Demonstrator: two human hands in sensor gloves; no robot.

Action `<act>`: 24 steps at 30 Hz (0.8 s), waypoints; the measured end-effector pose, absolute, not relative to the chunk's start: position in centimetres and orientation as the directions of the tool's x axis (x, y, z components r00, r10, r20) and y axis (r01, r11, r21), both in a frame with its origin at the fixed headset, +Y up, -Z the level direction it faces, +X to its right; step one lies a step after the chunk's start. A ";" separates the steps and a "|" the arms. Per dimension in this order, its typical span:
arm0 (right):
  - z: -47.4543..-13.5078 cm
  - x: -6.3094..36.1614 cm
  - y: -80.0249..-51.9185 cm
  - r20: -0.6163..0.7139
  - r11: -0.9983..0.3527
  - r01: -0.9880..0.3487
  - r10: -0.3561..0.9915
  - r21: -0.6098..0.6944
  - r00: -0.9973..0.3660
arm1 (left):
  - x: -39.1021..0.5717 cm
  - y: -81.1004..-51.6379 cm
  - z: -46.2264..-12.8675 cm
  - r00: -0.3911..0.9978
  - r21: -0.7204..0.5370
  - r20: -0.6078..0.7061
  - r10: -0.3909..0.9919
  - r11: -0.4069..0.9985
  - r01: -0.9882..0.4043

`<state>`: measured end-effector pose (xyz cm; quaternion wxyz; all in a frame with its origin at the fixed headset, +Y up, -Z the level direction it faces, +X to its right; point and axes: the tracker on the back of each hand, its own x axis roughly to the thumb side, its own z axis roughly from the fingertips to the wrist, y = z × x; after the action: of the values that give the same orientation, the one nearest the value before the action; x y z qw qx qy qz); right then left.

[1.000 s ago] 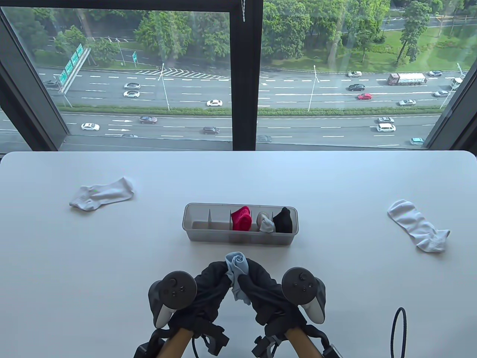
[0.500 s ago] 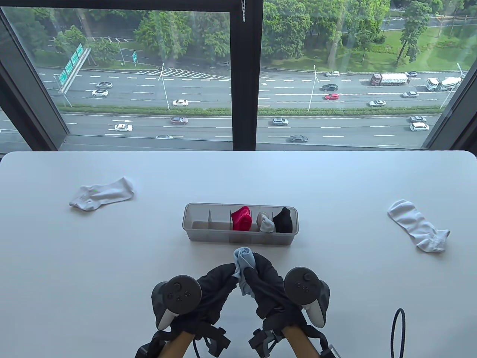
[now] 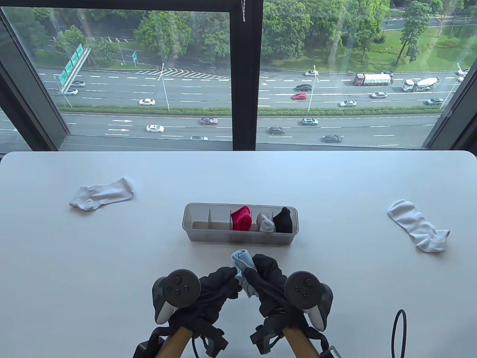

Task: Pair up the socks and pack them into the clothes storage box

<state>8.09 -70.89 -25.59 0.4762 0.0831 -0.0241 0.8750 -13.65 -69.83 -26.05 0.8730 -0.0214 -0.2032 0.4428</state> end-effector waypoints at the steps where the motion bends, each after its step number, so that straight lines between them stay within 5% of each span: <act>1: -25.6 8.1 -70.9 0.185 -0.543 -0.839 0.830 0.048 -0.526 | -13.7 -69.9 -26.1 0.527 -0.214 0.330 0.783 0.606 -0.766; 7: -25.3 7.2 -70.3 0.298 -0.550 -0.782 0.829 0.293 -0.472 | -14.2 -69.9 -26.3 0.519 -0.198 0.297 0.802 0.583 -0.788; 11: -25.2 6.4 -70.2 0.376 -0.766 -0.624 0.629 0.151 -0.681 | -14.0 -69.8 -26.2 0.524 -0.223 0.317 0.791 0.599 -0.769; 24: -26.4 7.9 -70.8 0.284 -0.697 -0.701 0.710 0.150 -0.645 | -12.9 -70.0 -25.9 0.601 -0.276 0.346 0.720 0.691 -0.668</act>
<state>7.91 -70.83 -26.40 0.3890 0.1623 0.0131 0.9067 -12.88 -69.95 -25.86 0.8929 -0.0593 -0.2195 0.3887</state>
